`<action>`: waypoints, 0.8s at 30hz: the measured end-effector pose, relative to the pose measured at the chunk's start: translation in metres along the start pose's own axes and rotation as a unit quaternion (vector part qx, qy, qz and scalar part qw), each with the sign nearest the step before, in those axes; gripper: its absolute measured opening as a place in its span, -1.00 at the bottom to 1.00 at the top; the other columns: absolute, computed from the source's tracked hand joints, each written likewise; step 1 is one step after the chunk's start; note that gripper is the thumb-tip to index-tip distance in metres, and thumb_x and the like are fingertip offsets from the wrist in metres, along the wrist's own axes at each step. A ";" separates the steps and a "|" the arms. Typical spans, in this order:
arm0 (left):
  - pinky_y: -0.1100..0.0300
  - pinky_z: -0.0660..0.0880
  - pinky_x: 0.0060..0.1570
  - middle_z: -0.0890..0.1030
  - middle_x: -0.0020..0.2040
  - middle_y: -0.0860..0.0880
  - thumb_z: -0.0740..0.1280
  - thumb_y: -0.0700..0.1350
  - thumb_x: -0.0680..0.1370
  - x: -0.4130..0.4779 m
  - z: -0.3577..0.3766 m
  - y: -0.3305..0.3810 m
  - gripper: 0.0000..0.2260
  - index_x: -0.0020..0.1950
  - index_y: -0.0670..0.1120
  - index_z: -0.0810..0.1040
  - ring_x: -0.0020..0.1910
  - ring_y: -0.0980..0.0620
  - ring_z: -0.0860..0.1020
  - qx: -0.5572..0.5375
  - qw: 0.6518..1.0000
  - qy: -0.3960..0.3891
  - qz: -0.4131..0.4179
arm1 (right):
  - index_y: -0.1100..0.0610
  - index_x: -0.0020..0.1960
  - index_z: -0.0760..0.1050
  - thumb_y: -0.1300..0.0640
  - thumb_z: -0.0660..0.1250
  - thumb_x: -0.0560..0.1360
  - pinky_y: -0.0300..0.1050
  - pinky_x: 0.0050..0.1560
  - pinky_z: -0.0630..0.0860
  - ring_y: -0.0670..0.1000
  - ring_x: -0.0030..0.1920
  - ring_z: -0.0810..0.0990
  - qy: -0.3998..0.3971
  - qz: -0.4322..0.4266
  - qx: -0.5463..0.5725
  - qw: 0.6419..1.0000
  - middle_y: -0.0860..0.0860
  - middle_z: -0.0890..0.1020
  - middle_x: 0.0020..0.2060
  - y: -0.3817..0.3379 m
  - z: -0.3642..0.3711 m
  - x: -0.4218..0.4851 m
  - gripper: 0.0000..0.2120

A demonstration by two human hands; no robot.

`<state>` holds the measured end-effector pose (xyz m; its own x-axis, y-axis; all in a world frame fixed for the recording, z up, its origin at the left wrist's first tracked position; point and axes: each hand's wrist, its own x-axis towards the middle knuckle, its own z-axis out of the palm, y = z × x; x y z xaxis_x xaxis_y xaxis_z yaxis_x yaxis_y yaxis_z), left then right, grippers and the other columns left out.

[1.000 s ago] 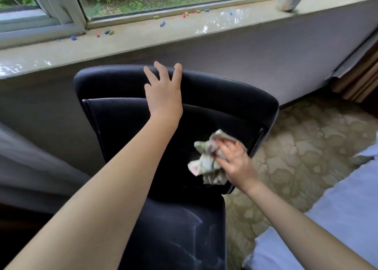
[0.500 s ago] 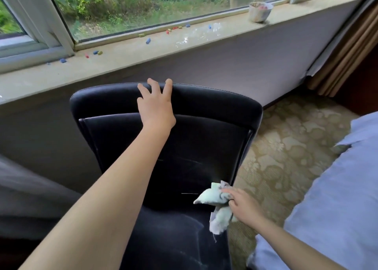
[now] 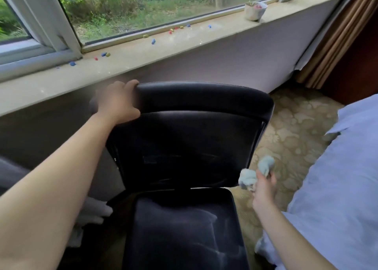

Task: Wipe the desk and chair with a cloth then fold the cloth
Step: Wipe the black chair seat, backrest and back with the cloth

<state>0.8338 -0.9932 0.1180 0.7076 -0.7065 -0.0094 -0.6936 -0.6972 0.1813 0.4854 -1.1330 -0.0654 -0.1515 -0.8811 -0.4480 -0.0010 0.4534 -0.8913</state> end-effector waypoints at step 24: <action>-0.25 -0.01 0.39 0.32 0.34 -0.15 0.39 0.07 0.48 -0.022 0.023 -0.041 -0.38 0.45 0.08 0.17 0.38 -0.19 0.22 -0.024 0.990 0.139 -0.012 | 0.12 0.19 0.42 0.21 0.27 0.44 -0.10 0.10 0.39 0.04 -0.04 0.42 -0.167 -0.282 -0.331 0.885 0.07 0.37 0.06 0.028 0.167 -0.147 -0.68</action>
<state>0.8434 -0.9520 0.0881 0.7377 -0.6245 0.2566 -0.6742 -0.7018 0.2301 0.6731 -1.0136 -0.0362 0.3590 -0.9325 -0.0393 -0.5794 -0.1897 -0.7927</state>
